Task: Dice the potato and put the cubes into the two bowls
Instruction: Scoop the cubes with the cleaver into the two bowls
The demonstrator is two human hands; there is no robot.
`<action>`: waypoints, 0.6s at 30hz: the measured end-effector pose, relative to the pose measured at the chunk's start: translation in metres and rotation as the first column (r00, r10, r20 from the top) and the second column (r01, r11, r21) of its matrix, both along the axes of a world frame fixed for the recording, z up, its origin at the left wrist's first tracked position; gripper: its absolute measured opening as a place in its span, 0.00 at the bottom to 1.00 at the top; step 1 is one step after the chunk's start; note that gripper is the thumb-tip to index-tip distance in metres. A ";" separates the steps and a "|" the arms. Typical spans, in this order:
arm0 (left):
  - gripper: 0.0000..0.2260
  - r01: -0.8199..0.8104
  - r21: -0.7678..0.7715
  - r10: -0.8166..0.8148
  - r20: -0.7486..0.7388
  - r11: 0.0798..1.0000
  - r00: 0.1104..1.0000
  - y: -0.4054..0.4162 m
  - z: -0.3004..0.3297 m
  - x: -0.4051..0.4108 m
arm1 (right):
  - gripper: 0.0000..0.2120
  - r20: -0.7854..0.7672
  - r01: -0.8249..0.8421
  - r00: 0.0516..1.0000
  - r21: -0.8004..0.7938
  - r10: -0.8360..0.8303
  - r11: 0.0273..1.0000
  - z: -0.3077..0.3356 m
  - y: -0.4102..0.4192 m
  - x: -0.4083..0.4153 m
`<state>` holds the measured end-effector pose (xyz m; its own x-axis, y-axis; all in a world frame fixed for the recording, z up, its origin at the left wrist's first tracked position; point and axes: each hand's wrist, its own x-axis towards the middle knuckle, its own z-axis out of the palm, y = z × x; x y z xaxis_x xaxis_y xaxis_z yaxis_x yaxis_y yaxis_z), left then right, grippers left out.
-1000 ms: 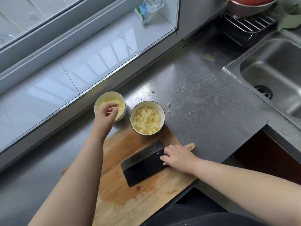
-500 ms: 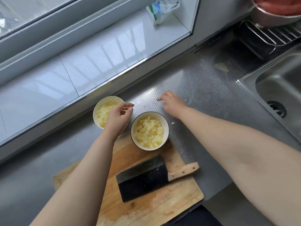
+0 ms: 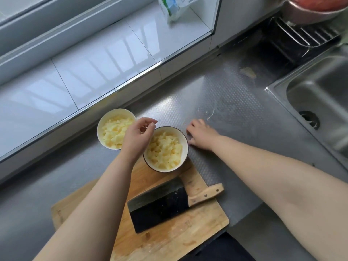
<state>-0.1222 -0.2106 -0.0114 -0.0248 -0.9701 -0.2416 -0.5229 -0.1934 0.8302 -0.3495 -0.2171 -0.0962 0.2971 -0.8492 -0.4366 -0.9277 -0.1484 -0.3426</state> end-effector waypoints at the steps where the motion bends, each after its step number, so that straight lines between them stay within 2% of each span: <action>1: 0.06 0.011 0.001 -0.011 0.000 1.000 1.000 0.002 -0.001 -0.003 | 0.14 0.009 0.025 1.000 0.003 -0.025 1.000 0.000 0.008 0.000; 4: 0.06 0.030 0.003 -0.030 0.011 1.000 0.999 0.008 0.001 -0.011 | 0.08 0.034 0.083 0.996 0.006 -0.083 0.997 0.001 0.026 0.005; 7: 0.06 0.053 0.005 -0.053 0.043 0.999 0.998 0.014 0.004 -0.015 | 0.10 0.015 0.149 0.989 0.013 -0.149 0.989 0.005 0.037 0.012; 14: 0.07 0.087 0.036 -0.089 0.060 0.996 0.994 0.022 0.007 -0.021 | 0.13 -0.149 0.205 0.969 0.039 -0.197 0.978 0.007 0.056 0.012; 16: 0.07 0.094 0.038 -0.097 0.071 0.995 0.993 0.022 0.006 -0.024 | 0.12 -0.107 0.264 0.961 0.063 -0.257 0.962 0.006 0.060 0.006; 18: 0.07 0.104 0.031 -0.106 0.065 0.994 0.992 0.024 0.005 -0.030 | 0.06 0.019 0.418 0.906 0.105 -0.422 0.902 0.008 0.063 -0.003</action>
